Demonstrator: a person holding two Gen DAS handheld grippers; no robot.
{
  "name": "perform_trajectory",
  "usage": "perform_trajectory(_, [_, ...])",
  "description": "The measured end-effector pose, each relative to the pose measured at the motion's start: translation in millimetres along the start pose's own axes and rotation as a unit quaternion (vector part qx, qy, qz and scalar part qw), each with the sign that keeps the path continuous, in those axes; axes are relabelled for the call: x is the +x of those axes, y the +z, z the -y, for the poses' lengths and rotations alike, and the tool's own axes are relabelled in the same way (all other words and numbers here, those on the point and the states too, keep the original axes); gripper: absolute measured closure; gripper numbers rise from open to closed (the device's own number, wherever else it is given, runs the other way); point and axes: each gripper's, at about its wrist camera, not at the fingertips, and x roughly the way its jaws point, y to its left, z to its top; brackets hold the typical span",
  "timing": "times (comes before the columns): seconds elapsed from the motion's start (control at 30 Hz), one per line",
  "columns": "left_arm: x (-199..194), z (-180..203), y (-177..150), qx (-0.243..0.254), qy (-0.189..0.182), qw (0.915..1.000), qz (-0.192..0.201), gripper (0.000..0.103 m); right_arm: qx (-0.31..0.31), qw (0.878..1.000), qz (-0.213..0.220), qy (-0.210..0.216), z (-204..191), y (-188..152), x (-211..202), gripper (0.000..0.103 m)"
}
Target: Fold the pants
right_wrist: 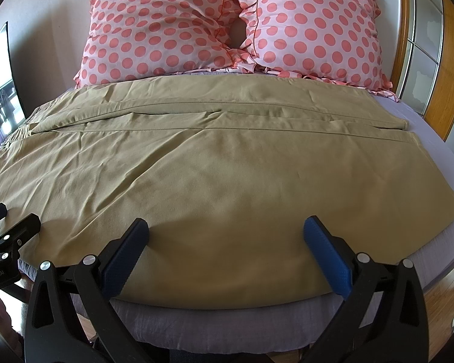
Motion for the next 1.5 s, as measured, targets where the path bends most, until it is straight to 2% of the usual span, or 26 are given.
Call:
perform_trajectory(1.23, [0.3, 0.2, 0.2, 0.001, -0.001, 1.0000, -0.002, 0.002, -0.003, 1.000, -0.006, 0.004, -1.1, -2.2, -1.1, 0.001])
perform_trajectory(1.33, [-0.8, -2.5, 1.3, 0.006, -0.006, 0.9999, -0.007, 0.002, 0.012, 1.000, -0.018, 0.018, 11.8, 14.5, -2.6, 0.001])
perform_trajectory(1.4, [-0.3, -2.8, 5.7, 0.014, -0.010, 0.9998, -0.013, 0.002, 0.036, 0.999, -0.003, -0.001, 36.5, 42.5, -7.2, 0.001])
perform_trajectory(1.5, [-5.8, -5.7, 15.7, 0.025, 0.007, 0.9996, 0.013, 0.002, 0.088, 0.995, 0.003, -0.048, 85.8, 98.9, 3.2, 0.001])
